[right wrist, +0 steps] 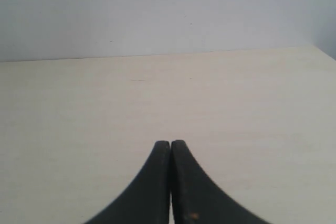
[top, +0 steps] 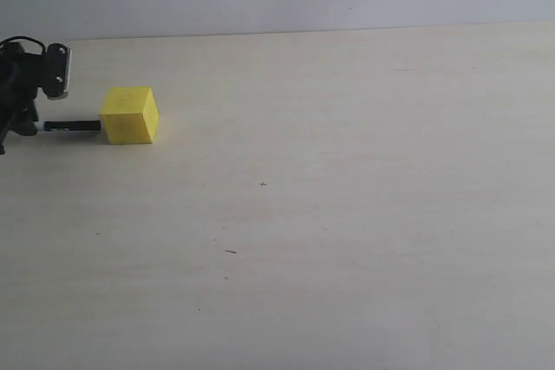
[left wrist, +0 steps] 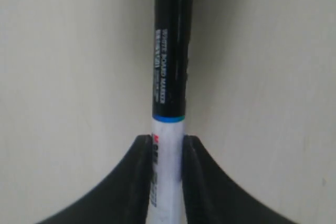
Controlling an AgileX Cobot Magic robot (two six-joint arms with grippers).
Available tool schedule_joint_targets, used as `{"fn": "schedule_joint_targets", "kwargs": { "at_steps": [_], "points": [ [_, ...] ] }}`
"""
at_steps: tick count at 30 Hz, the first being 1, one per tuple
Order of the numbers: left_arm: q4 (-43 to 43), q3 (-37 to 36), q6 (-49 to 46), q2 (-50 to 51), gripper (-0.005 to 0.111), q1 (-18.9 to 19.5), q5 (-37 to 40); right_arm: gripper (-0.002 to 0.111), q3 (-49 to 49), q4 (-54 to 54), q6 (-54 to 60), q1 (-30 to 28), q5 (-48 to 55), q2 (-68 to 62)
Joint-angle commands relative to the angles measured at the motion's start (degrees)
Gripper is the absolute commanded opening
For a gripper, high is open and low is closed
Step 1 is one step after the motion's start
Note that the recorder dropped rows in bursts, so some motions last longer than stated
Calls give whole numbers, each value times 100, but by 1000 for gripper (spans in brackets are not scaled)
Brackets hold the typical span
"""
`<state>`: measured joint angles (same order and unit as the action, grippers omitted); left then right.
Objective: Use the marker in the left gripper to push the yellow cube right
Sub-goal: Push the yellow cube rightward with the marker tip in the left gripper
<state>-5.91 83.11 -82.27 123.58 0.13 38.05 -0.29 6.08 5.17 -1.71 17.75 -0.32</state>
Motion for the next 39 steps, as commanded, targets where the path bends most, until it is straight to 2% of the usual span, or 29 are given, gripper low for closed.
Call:
{"fn": "schedule_joint_targets", "kwargs": {
  "at_steps": [1,4,7,9,13,15,17,22,26,29,33,36,39],
  "points": [
    [-1,15,183,-40,0,-620,-194,0,29,-1,39,-31,-65,32],
    [-408,15,839,-51,0,-353,-156,0,29,-1,39,-31,-65,32],
    [-408,15,893,-63,0,-142,-37,0,29,-1,39,-31,-65,32],
    [-397,15,866,-63,0,-259,-105,0,29,-1,39,-31,-65,32],
    [-470,15,798,-45,0,-1309,-168,0,29,-1,39,-31,-65,32],
    [-770,15,1128,-119,0,-1339,-155,0,29,-1,39,-31,-65,32],
    [-797,15,1391,-173,0,-1172,-36,0,29,-1,39,-31,-65,32],
    [-811,15,1418,-169,0,-1027,-6,0,29,-1,39,-31,-65,32],
    [-811,15,1397,-97,0,-1248,-484,0,29,-1,39,-31,-65,32],
    [-811,15,1409,-25,0,-1601,-838,0,29,-1,39,-31,-16,32],
    [-843,15,1470,-24,0,-2069,-670,0,29,-1,39,-31,-27,32],
    [-908,25,1555,-36,0,-2070,-697,0,29,-1,39,-31,-27,32],
    [-908,24,1697,-49,0,-1907,-670,0,29,-1,39,-31,-27,32]
  ]
}}
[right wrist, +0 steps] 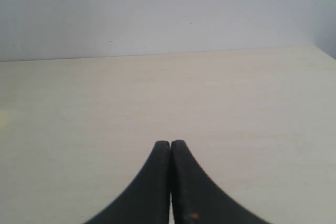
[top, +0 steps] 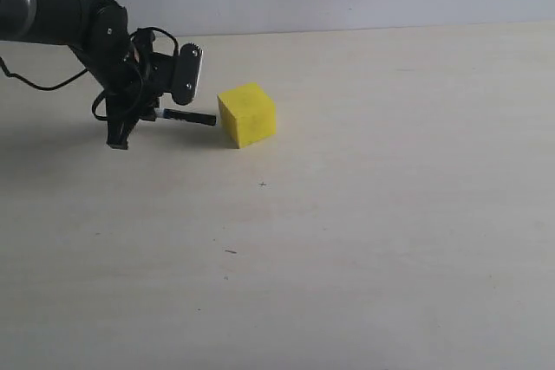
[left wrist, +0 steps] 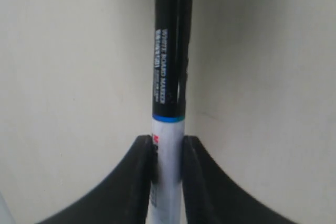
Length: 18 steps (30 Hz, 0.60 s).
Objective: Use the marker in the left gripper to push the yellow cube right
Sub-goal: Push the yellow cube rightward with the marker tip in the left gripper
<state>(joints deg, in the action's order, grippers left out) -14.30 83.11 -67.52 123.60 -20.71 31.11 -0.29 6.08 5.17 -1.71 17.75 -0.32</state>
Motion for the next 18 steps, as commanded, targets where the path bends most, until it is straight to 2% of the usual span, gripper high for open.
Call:
{"fn": "schedule_joint_targets", "kwargs": {
  "at_steps": [1,7,12,16,18],
  "points": [
    [-69,24,246,-52,0,235,24,0,29,-1,39,-31,-27,32],
    [1,24,374,-52,0,319,60,0,29,-1,39,-31,-27,32],
    [3,24,374,-41,0,9,12,0,29,-1,39,-31,-27,32],
    [3,24,374,-27,0,-336,-355,0,29,-1,39,-31,-27,32],
    [3,24,374,-27,0,-392,-397,0,29,-1,39,-31,-27,32]
  ]
}}
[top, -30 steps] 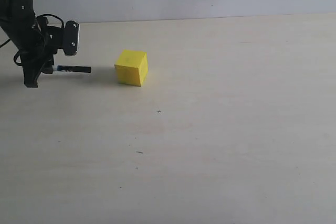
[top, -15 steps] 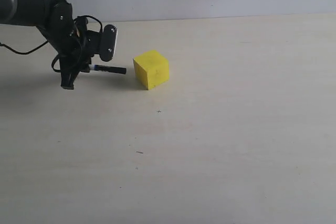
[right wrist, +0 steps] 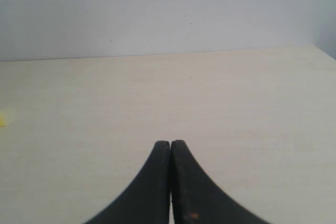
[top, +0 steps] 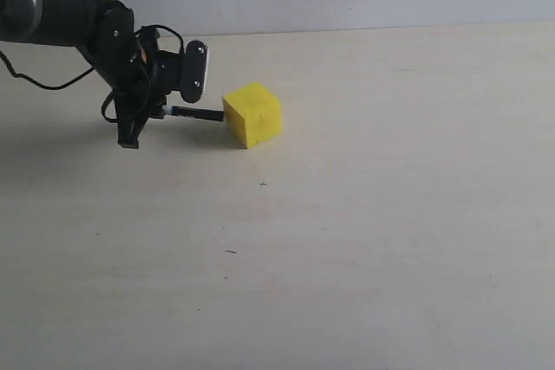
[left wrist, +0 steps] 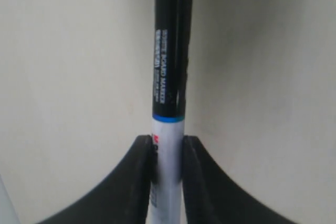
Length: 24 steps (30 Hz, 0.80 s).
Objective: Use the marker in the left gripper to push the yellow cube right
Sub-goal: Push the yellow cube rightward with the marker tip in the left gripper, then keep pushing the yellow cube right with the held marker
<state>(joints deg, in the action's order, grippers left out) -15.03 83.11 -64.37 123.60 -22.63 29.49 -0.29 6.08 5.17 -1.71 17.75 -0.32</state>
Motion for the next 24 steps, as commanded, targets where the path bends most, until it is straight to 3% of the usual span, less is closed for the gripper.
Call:
{"fn": "schedule_joint_targets", "kwargs": {
  "at_steps": [1,8,13,19,24],
  "points": [
    [76,24,85,-27,0,-213,-233,0,29,-1,39,-31,-27,32],
    [52,24,361,-38,0,28,-97,0,29,-1,39,-31,-27,32],
    [80,24,487,-27,0,-50,-151,0,29,-1,39,-31,-27,32],
    [80,24,1005,-17,0,-258,-1282,0,29,-1,39,-31,-27,32],
    [80,80,1286,-17,0,-188,-1022,0,29,-1,39,-31,-27,32]
  ]
}}
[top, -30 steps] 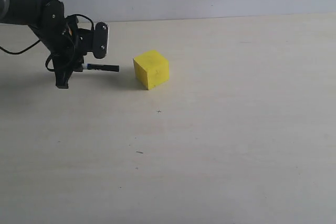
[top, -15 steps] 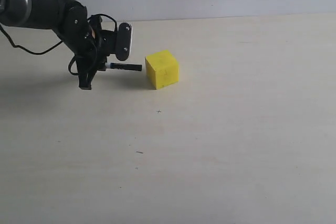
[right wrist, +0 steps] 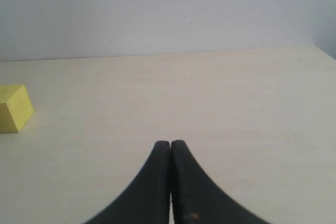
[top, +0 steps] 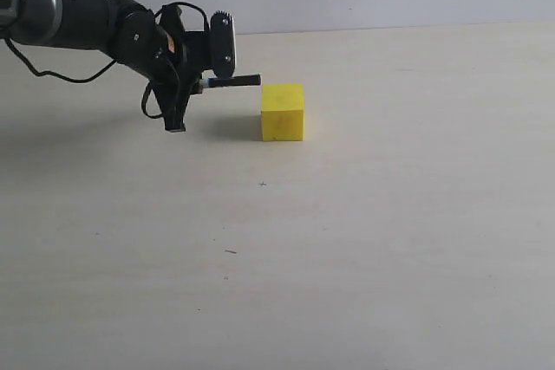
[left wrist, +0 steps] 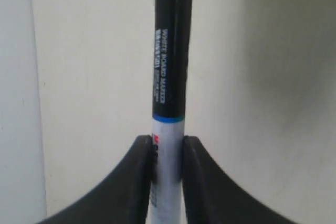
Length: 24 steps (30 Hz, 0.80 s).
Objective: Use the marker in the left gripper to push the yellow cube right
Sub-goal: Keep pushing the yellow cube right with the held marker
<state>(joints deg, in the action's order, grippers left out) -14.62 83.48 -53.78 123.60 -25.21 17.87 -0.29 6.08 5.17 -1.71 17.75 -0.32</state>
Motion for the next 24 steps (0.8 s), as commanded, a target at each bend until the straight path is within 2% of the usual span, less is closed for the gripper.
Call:
{"fn": "schedule_joint_targets", "kwargs": {
  "at_steps": [1,4,12,24],
  "points": [
    [38,43,227,-17,0,72,302,0,29,-1,39,-31,-27,32],
    [27,43,175,-17,0,72,755,0,29,-1,39,-31,-27,32],
    [16,43,174,-17,0,3,982,0,29,-1,39,-31,-27,32],
    [16,43,183,-17,0,-559,1408,0,29,-1,39,-31,-65,32]
  ]
}}
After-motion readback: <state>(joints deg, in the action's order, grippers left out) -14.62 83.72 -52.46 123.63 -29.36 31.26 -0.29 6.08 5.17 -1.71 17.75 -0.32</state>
